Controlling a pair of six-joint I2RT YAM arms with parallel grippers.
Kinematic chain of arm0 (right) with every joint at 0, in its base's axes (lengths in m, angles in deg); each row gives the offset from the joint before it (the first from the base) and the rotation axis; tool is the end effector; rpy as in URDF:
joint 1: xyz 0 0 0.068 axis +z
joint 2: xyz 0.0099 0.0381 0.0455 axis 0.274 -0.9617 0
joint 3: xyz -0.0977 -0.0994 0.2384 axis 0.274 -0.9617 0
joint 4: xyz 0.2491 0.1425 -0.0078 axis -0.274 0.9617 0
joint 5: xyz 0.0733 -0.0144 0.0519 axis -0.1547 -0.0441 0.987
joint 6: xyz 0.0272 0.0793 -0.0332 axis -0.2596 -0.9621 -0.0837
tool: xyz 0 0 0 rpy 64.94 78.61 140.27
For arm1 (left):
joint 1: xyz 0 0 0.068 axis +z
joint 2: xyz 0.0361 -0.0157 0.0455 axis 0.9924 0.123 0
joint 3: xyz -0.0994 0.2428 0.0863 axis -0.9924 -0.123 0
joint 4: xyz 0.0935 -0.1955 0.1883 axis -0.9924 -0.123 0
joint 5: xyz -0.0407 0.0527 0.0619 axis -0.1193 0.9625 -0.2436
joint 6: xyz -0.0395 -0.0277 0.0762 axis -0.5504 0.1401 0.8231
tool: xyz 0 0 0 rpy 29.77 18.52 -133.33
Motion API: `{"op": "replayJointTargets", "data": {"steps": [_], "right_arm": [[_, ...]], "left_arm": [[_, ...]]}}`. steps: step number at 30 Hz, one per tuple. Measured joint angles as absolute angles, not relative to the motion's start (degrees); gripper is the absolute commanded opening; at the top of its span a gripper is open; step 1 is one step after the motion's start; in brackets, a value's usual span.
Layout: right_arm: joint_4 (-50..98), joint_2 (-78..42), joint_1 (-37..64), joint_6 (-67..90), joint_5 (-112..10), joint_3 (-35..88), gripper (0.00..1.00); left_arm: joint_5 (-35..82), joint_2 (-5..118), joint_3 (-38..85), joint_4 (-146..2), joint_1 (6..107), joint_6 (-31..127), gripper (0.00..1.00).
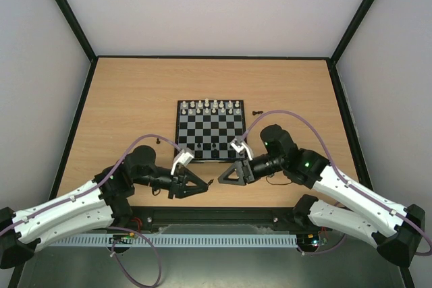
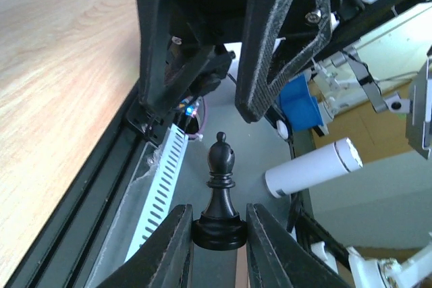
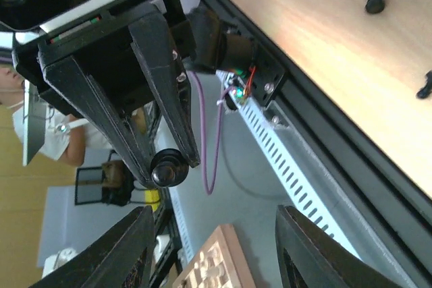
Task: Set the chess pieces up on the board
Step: Place the chess piece on the chessboard.
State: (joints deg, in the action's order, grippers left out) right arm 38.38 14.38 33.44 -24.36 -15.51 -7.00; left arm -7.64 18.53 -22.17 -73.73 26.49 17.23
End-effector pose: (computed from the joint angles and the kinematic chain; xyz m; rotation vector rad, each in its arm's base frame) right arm 0.1172 0.2210 0.2932 -0.7239 2.1809 1.6916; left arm 0.0787 -0.2116 0.2601 0.8542 1.9332 -1.7553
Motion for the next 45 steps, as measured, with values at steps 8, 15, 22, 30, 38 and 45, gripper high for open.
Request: {"op": "replayJointTargets", "data": {"steps": [8, 15, 22, 30, 38, 45], "right_arm": [[35.1, 14.4, 33.4, -25.8, -7.8, -9.1, 0.49], [34.3, 13.0, 33.4, -25.7, -5.1, -9.2, 0.46], [34.4, 10.6, 33.7, -24.8, -4.6, -10.4, 0.43], [34.3, 8.6, 36.5, -24.1, -4.8, -10.4, 0.37], [34.1, 6.7, 39.6, -23.7, -5.8, -10.3, 0.25], [34.0, 6.6, 39.7, -23.7, -6.5, -10.3, 0.23]], "left_arm": [[-8.4, 22.4, -21.4, -74.9, 22.3, 20.7, 0.23], [-8.4, 23.8, -21.4, -75.7, 21.4, 22.2, 0.23], [-8.6, 24.8, -20.9, -75.7, 21.3, 22.9, 0.22], [-8.9, 26.3, -20.8, -75.6, 20.9, 23.2, 0.22], [-9.1, 27.0, -20.8, -75.2, 20.6, 23.3, 0.22], [-9.3, 27.8, -20.8, -74.6, 19.9, 23.3, 0.22]]}}
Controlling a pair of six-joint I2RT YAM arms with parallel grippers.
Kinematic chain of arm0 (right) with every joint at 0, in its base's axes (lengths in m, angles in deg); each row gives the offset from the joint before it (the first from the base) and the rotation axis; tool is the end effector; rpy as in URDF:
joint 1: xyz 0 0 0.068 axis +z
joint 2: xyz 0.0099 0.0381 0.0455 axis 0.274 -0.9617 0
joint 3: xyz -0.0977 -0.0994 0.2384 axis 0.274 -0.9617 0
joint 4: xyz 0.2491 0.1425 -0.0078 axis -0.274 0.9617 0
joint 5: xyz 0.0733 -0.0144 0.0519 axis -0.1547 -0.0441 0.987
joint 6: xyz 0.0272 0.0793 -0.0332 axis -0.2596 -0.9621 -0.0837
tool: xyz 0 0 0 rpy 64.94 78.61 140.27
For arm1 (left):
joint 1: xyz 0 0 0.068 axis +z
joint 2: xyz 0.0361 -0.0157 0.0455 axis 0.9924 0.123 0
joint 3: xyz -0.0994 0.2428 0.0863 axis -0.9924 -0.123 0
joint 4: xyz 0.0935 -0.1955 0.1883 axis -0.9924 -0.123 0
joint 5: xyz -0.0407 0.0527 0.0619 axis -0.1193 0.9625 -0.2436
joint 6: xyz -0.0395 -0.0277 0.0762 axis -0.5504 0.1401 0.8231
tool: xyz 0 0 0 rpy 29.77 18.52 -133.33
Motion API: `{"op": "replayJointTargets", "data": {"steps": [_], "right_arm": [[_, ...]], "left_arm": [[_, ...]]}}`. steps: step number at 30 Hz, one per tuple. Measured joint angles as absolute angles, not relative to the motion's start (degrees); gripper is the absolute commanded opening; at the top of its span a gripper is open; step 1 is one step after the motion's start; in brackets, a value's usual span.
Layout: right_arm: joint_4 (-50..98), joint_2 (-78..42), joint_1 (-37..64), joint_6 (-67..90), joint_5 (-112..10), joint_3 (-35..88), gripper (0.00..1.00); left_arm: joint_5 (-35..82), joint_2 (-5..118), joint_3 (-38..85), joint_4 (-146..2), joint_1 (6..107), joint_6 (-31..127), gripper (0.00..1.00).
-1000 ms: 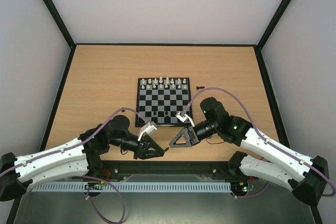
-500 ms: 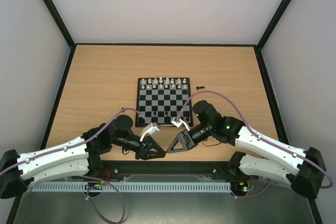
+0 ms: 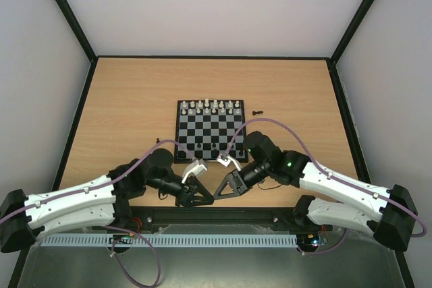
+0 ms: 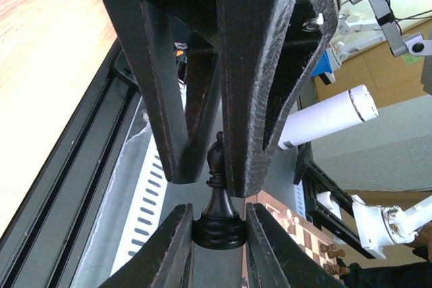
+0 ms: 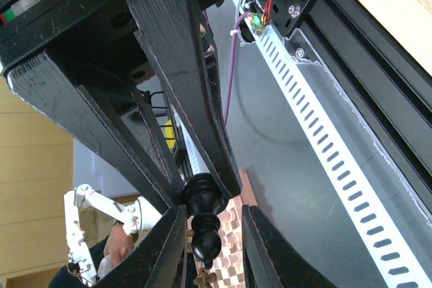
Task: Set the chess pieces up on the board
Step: Place the chess piece on the chessboard.
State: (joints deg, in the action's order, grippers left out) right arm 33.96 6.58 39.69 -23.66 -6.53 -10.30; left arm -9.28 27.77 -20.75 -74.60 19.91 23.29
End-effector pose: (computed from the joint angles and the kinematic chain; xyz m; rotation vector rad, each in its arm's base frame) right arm 0.0936 0.2491 0.2518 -0.9781 2.2950 1.8454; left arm 0.0618 -0.2386 0.2347 1.0899 2.0106 -1.7377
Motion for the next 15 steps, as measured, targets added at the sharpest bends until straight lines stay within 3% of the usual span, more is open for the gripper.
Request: {"op": "replayJointTargets", "data": {"steps": [10, 15], "right_arm": [[33.6, 5.9, 39.7, -23.0, -6.7, -10.2, 0.03], [33.6, 5.9, 39.7, -23.0, -6.7, -10.2, 0.01]], "left_arm": [[-9.2, 29.0, -20.8, -74.5, 19.1, 23.5, 0.23], [-9.0, 29.1, -20.6, -74.8, 19.0, 24.0, 0.29]]}}
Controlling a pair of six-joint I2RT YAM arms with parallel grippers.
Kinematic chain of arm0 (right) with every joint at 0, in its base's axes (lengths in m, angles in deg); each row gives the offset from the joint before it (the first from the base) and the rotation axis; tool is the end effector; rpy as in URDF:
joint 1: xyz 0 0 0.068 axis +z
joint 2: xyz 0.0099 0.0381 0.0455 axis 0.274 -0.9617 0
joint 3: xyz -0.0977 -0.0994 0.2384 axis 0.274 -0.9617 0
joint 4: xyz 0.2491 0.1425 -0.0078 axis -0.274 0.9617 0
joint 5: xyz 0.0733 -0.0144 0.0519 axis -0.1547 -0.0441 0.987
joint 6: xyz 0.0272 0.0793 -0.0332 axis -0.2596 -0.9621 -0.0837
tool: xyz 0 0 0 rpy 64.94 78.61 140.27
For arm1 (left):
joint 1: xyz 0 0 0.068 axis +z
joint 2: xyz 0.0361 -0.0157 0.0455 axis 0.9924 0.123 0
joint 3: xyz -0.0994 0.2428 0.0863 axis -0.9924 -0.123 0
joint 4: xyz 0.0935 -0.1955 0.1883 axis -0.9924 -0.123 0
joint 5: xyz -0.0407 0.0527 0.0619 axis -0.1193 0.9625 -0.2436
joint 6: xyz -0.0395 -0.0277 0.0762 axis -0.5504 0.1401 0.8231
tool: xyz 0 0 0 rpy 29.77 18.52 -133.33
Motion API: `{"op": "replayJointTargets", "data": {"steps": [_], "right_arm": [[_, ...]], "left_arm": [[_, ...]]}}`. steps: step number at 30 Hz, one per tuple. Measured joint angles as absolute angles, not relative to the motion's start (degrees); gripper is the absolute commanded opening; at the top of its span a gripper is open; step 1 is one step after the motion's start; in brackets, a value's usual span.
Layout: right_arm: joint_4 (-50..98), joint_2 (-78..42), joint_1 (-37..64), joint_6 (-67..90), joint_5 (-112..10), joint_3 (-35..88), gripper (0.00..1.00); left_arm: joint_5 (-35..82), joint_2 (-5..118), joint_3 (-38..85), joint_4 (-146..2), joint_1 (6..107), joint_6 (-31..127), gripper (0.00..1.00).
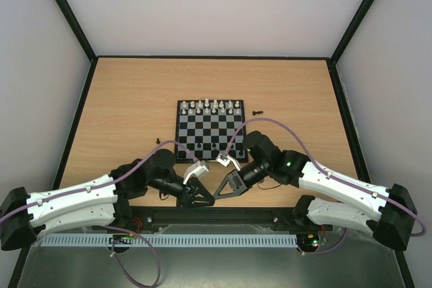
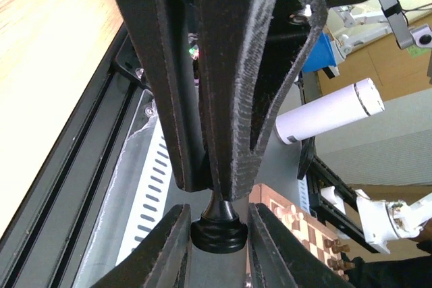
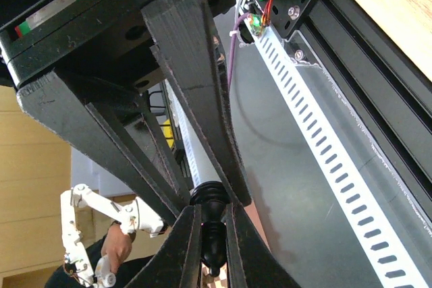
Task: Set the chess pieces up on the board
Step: Place the chess piece on the chessboard.
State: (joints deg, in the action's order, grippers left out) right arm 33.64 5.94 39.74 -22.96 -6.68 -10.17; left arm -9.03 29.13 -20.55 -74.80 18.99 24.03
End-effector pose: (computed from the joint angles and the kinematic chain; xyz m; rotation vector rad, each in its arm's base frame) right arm 0.0947 0.2509 0.2506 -0.9878 2.2883 1.8377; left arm 0.0596 -0.2423 0.2303 1.1155 2.0257 -1.7275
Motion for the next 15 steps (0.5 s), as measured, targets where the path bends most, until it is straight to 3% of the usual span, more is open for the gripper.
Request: {"op": "replayJointTargets", "data": {"steps": [15], "right_arm": [[33.7, 5.9, 39.7, -22.6, -10.6, -10.2, 0.01]], "left_arm": [[-4.6, 29.6, -18.6, -76.6, 19.0, 25.9, 0.59]]}}
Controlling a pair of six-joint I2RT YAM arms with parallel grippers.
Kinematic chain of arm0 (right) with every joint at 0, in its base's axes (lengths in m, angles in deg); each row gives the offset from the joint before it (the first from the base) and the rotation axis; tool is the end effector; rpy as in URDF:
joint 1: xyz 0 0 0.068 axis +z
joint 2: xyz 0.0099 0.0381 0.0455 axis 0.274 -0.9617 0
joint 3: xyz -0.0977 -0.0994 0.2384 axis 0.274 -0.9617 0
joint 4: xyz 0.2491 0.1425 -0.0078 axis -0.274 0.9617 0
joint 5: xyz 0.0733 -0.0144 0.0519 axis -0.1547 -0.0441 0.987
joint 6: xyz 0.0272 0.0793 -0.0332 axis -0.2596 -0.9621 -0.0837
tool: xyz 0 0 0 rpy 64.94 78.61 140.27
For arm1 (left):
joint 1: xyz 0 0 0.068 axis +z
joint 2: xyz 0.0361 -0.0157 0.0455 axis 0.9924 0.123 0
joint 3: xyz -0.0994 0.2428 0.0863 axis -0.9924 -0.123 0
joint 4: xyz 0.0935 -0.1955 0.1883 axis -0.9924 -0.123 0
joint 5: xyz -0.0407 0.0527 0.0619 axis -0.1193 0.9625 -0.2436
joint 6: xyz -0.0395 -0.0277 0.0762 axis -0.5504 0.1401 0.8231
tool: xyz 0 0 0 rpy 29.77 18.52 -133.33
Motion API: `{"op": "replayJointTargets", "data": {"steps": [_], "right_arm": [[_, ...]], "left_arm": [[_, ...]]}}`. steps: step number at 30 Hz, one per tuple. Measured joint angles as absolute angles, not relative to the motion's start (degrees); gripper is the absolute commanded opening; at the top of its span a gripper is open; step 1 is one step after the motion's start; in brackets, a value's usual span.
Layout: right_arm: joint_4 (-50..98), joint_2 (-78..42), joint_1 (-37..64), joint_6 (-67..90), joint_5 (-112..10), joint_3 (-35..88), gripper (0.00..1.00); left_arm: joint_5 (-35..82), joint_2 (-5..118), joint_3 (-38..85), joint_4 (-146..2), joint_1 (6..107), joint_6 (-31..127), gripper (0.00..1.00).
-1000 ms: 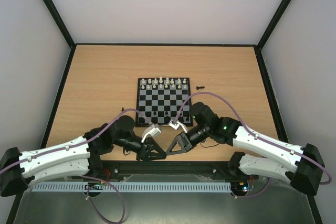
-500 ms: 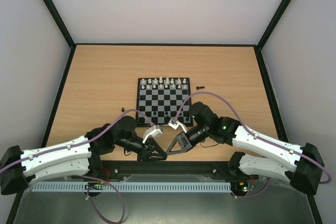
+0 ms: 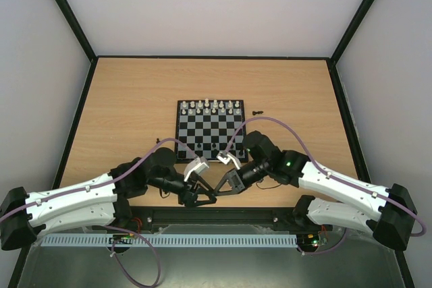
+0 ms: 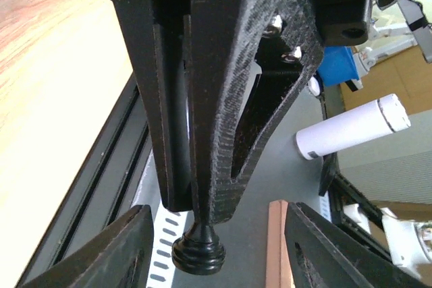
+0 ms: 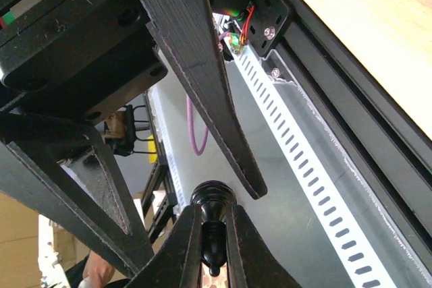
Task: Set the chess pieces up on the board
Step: Place the chess piece on the chessboard.
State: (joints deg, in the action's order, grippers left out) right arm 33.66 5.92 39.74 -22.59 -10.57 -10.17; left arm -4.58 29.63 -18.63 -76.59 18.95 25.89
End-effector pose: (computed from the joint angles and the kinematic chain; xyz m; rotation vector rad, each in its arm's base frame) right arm 0.0997 0.2520 0.2484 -0.9363 2.2924 1.7705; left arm 0.0664 -0.2454 0.2365 1.0761 2.0184 -1.6430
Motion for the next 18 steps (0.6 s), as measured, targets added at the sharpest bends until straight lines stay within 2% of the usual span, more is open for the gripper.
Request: {"op": "replayJointTargets", "data": {"steps": [2, 13, 18], "right_arm": [[33.6, 5.7, 39.6, -22.2, -11.2, -10.2, 0.01], [34.0, 5.1, 36.6, -20.6, -12.3, -11.1, 0.01], [37.3, 4.7, 35.0, -18.5, -16.8, -10.8, 0.01]], "left_arm": [[-4.0, 29.6, -18.6, -76.7, 19.0, 26.0, 0.63], [-1.4, 27.9, -18.6, -78.7, 20.5, 26.0, 0.71], [2.6, 26.2, -18.6, -80.4, 22.6, 25.6, 0.74]]}}
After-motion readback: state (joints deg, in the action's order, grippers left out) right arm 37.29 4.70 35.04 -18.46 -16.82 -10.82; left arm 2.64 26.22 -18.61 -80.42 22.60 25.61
